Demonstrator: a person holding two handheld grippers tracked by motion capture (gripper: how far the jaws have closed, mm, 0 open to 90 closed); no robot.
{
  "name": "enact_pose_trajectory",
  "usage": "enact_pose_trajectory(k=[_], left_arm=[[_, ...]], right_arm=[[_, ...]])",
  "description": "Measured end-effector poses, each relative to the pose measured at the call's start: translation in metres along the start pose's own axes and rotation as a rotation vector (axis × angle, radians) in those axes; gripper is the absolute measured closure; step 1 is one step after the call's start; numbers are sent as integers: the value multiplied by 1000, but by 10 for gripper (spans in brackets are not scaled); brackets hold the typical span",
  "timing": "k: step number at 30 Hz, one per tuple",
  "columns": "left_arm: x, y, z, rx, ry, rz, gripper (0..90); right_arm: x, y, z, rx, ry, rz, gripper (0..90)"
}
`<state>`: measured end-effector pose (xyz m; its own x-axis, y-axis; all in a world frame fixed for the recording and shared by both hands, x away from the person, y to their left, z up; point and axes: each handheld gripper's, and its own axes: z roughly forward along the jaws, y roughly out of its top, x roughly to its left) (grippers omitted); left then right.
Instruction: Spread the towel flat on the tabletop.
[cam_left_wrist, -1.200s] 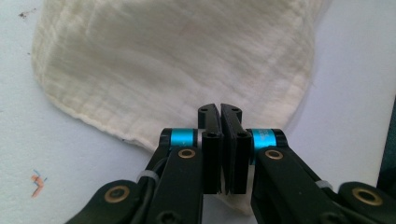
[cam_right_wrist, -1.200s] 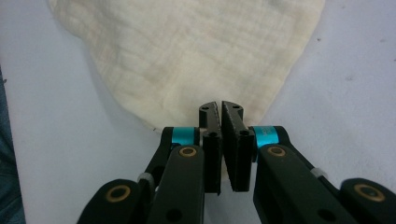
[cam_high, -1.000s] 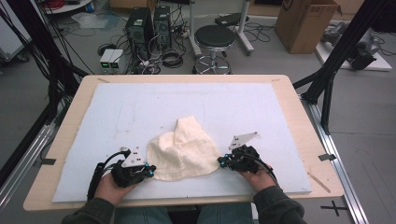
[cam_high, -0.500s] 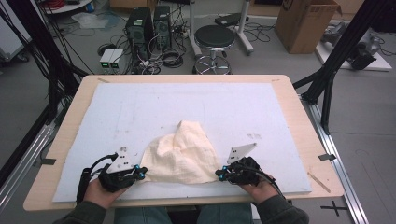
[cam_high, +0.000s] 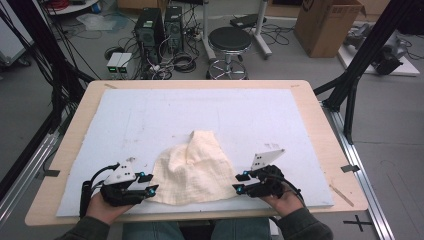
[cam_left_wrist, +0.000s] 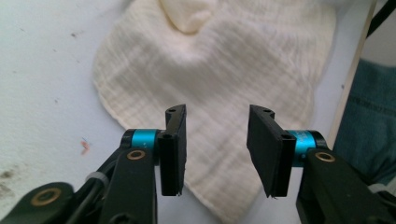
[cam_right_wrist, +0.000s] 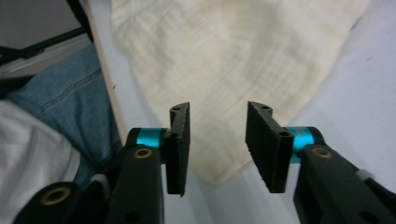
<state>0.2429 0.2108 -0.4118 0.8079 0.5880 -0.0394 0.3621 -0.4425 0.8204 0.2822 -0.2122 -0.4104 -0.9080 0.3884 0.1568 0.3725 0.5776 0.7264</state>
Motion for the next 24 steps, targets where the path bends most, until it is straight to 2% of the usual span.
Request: enact_pose_trajectory(k=[5,7,9,10,11,12,17,21,24], left_arm=[[13,13,2,-59,17,-40,527],[21,22,4,-75,17,-56,515],[25,26,6,-88,9,-68,526],[32,35,10,-98,0,-73,543],[32,35,10,-98,0,-73,543],[37,43,17,-94,7,-73,542],[50,62,38,-73,14,-64,535],[60,70,55,-46,10,-70,538],[66,69,67,-26,-2,-85,531]], right_arm=[[-12,22,-10,-54,-33,1,561],[-19,35,-9,-79,-48,-10,541],[-25,47,-6,-91,-45,3,524],[-29,53,-3,-95,-54,2,519],[-32,58,0,-94,-58,-3,512],[-35,63,3,-94,-53,2,509],[-58,88,22,-60,-80,-11,488],[-79,105,40,-57,-98,4,472],[-93,110,57,-66,-90,13,464]])
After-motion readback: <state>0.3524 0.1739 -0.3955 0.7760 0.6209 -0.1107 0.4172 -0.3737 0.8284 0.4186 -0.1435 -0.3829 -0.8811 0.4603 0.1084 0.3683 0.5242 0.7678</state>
